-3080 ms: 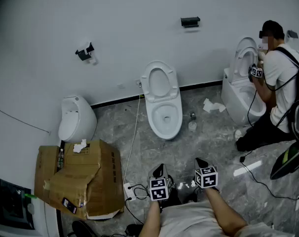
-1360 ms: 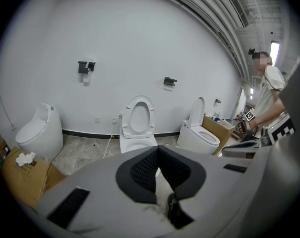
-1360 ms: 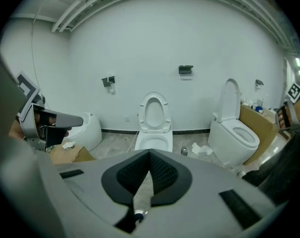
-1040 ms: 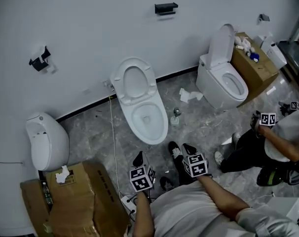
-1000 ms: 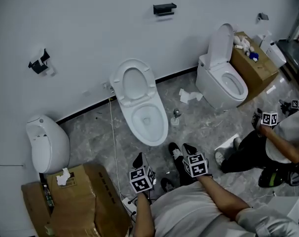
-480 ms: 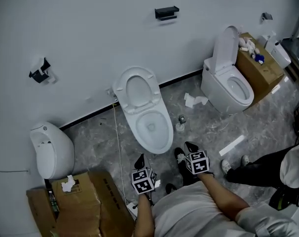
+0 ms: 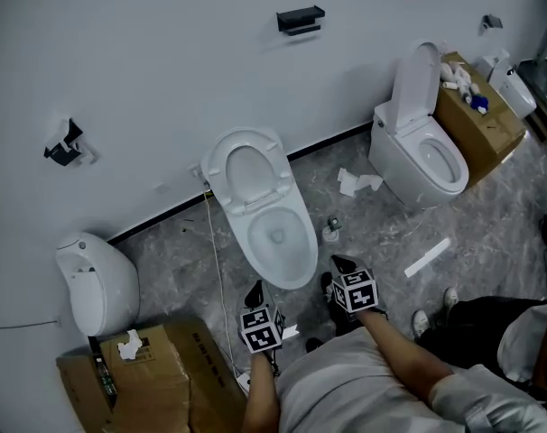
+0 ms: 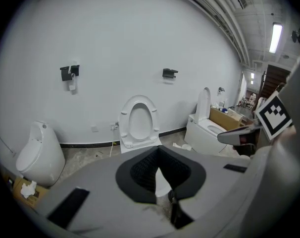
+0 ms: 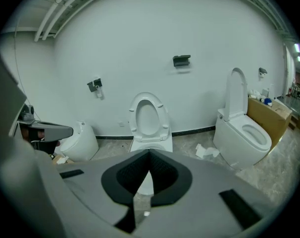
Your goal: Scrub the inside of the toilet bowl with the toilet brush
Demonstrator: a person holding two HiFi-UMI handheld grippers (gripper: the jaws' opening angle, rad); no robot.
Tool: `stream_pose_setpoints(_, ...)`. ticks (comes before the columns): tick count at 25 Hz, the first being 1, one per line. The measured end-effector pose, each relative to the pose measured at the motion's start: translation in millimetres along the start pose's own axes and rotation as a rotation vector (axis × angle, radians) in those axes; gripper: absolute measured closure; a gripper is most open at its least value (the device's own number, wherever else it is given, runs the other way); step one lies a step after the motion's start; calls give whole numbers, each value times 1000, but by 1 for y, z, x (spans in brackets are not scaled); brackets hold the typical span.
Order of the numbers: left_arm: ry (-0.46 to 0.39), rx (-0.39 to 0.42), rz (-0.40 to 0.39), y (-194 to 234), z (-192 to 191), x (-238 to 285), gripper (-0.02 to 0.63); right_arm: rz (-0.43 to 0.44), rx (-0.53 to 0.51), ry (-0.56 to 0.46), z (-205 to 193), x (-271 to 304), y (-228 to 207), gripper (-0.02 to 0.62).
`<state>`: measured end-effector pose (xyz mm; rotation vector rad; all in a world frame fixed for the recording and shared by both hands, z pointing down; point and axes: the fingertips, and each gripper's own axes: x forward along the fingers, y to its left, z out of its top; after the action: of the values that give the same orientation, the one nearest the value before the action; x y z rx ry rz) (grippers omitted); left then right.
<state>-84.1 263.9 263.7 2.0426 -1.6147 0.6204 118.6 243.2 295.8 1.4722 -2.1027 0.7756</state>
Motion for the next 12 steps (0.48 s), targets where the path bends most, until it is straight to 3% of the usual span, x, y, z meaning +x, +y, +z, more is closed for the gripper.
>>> stream_pose_setpoints(7, -7, 0, 37, -3, 40, 28, 577, 78, -7, 14, 40, 35, -10, 595)
stream_pose_setpoints(12, 7, 9, 62, -12, 53, 58, 577, 65, -41, 5, 74, 64, -29, 595)
